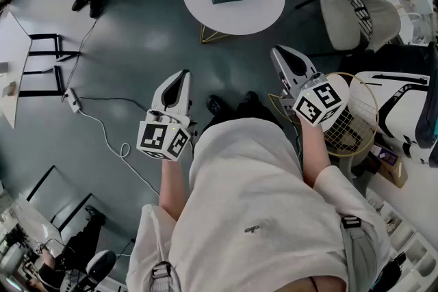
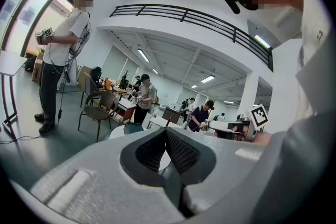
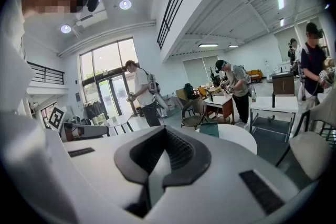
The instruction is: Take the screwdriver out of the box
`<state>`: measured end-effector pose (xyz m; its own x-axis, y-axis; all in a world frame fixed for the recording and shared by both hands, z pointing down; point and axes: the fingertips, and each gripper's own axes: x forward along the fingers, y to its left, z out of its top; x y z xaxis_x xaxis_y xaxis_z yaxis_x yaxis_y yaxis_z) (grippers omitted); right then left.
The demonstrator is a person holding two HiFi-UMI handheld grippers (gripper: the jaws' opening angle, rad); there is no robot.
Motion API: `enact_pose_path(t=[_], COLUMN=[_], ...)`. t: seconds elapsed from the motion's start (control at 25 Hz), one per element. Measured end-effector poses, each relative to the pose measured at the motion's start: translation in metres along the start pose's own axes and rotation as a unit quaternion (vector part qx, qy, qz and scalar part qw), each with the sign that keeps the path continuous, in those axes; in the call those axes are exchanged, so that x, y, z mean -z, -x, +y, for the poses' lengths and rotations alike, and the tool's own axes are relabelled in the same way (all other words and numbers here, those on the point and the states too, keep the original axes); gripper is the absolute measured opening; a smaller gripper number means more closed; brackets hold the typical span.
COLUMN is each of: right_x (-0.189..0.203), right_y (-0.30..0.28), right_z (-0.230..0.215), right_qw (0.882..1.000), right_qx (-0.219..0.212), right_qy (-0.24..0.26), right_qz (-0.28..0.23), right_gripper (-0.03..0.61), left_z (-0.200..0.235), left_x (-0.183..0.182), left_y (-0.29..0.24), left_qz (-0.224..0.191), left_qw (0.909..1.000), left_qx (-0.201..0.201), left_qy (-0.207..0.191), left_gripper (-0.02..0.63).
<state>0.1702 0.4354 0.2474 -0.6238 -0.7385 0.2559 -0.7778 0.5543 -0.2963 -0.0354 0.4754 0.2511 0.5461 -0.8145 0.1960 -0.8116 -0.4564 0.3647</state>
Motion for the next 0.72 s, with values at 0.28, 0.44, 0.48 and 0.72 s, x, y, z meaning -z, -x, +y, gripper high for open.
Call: enact_pose_path(t=[0.28,0.44,0.48,0.72], right_x=[0.005,0.011,0.012,0.01], right_y=[0.004,0.01,0.012,0.011], right_z=[0.011,0.019,0.019,0.011], right_qw=[1.0,1.0,1.0,1.0], right_qx=[-0.003,-0.005,-0.005,-0.006], right_qy=[0.008,0.004,0.0,-0.022], right_qz=[0.001,0.008,0.005,-0.013], right_gripper=[0.006,0.006,0.006,0.006], left_z=[0.001,-0.002,-0.004,-0.009], left_x=[0.001,0.009,0.01,0.017], left_y=[0.005,0.007,0.008,0.01], left_qz=[0.002,0.009,0.01,0.017], left_qw=[0.9999,0.9998,0.9998,0.9998], left_qx=[0.009,0.014,0.014,0.011], left_qy=[-0.005,-0.005,-0.004,0.0], left_gripper=[0.011,0.011,0.011,0.011])
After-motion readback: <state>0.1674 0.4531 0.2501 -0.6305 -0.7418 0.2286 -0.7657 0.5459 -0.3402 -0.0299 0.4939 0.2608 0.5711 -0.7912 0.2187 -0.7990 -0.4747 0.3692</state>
